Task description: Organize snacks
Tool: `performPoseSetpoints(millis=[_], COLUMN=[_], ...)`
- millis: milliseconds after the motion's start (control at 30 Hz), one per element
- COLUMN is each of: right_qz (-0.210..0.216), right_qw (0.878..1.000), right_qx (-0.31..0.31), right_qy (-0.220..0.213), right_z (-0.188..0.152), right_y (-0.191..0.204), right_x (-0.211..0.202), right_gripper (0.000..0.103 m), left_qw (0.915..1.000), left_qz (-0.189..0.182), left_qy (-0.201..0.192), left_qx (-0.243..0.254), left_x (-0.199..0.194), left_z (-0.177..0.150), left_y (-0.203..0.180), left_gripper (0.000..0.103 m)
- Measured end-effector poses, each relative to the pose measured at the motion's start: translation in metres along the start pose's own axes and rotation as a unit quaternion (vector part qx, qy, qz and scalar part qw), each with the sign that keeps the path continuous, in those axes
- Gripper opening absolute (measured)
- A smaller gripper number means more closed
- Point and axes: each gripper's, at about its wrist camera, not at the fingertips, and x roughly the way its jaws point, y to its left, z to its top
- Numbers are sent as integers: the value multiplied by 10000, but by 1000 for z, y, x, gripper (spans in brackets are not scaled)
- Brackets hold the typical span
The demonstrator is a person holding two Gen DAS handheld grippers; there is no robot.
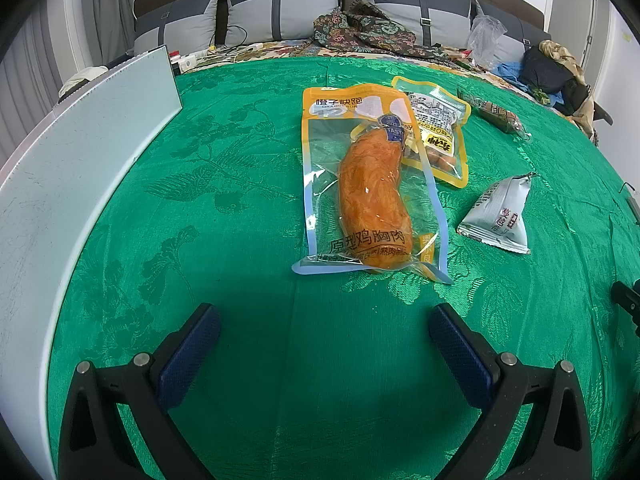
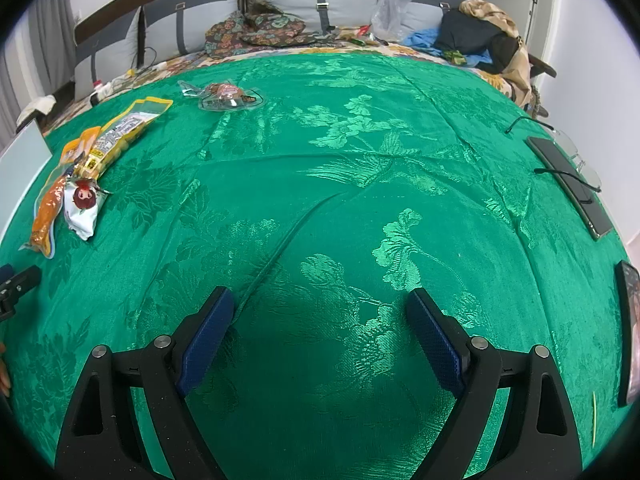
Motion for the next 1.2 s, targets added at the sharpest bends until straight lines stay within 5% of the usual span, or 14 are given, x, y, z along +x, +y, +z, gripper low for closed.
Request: performPoseSetpoints(millis=[433, 667, 900, 1100, 1200], right_qz=[1, 3, 2, 3, 3], right_qw=[10000, 10000, 10000, 10000, 10000], right_qx=[-1, 1, -1, 0, 0], right_qy=[2, 2, 3, 3, 4], right_z=[0, 0, 0, 0, 0], right_y=[-1, 0, -1, -1, -1], right_x=[-1, -1, -1, -1, -1], right_gripper=[91, 91, 91, 91, 91], left_qw=[10000, 9978, 9987, 9929, 9941], left_qz=[-3, -436, -368, -71, -174], left_qy=[3, 491, 199, 1002, 985], left_qx=[0, 98, 286, 639, 423], left_x=[1, -7, -4, 55, 62], left_z=[0, 6, 70, 97, 96], left_y=[1, 9, -6, -35, -27], left_gripper=[103, 103, 103, 103, 103])
